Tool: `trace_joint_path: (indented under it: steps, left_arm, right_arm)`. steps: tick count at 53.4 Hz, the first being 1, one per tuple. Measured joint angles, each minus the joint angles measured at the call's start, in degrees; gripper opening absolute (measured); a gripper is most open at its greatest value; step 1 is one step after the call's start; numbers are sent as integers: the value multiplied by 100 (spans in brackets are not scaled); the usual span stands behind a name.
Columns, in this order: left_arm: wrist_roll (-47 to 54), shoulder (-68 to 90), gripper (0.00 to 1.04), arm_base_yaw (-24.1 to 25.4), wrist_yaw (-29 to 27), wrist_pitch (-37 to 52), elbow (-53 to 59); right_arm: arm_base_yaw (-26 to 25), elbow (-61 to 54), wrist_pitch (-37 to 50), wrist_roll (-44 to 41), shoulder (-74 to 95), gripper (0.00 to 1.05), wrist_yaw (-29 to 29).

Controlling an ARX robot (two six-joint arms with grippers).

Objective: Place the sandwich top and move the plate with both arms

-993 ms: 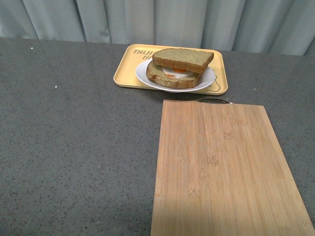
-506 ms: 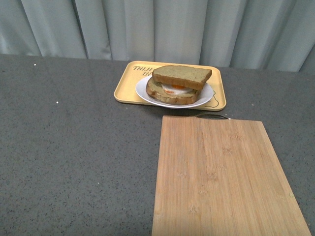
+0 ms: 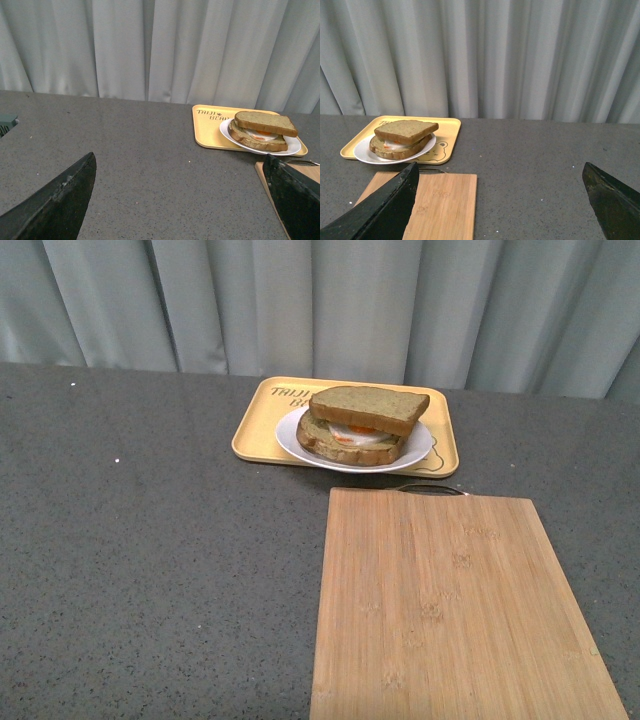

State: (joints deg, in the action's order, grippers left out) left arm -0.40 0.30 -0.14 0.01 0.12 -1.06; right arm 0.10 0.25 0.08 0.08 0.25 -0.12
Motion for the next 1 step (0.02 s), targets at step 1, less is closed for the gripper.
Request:
trace_joint_path:
  steps: [1]
  left_arm:
    - [0,0,98,0,0,2,0]
  right_arm:
    - [-2,0,0,0,0,95,0]
